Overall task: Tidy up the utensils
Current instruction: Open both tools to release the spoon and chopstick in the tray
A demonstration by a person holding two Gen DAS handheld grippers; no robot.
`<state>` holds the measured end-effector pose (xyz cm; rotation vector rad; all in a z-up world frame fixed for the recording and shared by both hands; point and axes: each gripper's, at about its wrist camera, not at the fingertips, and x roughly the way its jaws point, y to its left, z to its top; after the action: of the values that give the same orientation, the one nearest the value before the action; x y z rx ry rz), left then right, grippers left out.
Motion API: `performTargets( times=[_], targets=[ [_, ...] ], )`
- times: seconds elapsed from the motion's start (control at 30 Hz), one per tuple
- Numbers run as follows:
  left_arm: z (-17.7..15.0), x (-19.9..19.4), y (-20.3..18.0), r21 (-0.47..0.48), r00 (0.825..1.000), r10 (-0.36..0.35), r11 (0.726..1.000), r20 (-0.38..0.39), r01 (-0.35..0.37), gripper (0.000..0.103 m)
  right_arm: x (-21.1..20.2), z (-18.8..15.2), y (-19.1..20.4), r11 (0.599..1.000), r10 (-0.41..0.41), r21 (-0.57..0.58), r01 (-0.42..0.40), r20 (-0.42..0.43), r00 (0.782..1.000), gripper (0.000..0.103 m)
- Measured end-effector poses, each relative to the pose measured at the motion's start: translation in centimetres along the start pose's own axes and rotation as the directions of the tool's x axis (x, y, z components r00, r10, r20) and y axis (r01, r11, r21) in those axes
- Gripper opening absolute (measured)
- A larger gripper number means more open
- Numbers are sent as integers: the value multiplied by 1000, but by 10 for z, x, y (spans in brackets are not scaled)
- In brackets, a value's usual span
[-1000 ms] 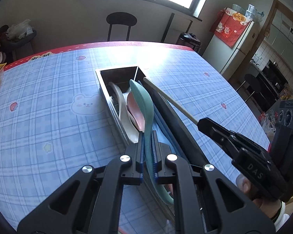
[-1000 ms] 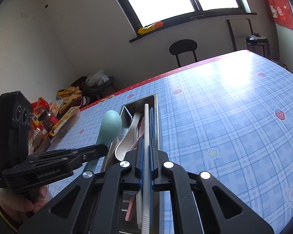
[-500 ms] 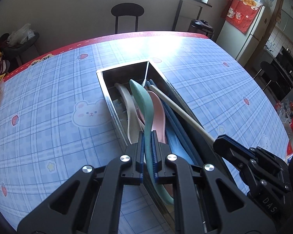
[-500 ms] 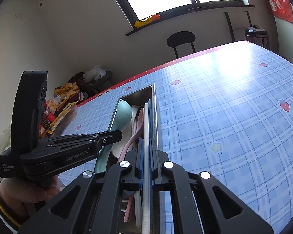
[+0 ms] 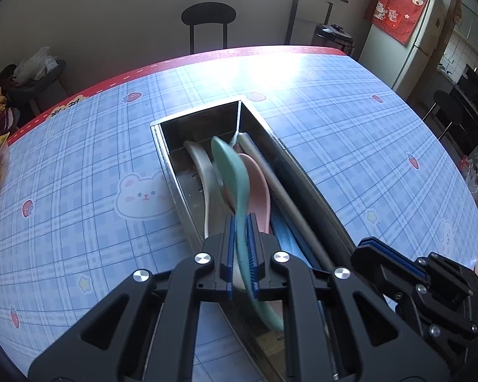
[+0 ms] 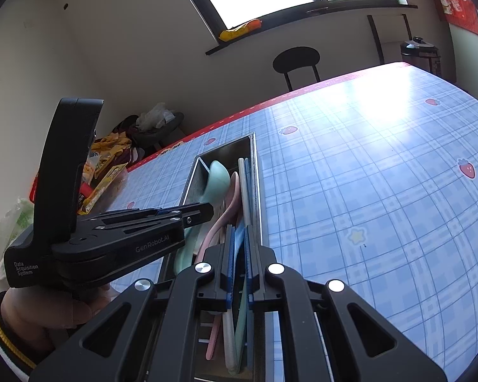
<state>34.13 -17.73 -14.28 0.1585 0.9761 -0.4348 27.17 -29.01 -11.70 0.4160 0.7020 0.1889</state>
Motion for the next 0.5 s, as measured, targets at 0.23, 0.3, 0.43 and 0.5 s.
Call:
performTargets(
  times=[0.23, 0.3, 0.43, 0.5],
  targets=[
    [3, -36, 4, -11, 994, 9, 1000, 107, -8, 35, -19, 3, -1, 1000, -19, -7, 19, 50, 999, 38],
    [-1, -51, 7, -24, 989, 14, 1000, 146, -10, 45, -25, 4, -1, 1000, -27, -14, 28, 68, 997, 56],
    [-19, -79, 17, -49, 980, 32, 999, 197, -22, 72, -34, 3, 2, 998, -39, -40, 43, 89, 995, 79],
    [-32, -91, 23, -62, 976, 52, 997, 212, -40, 85, -37, 2, 4, 997, -48, -57, 53, 94, 994, 92]
  ],
)
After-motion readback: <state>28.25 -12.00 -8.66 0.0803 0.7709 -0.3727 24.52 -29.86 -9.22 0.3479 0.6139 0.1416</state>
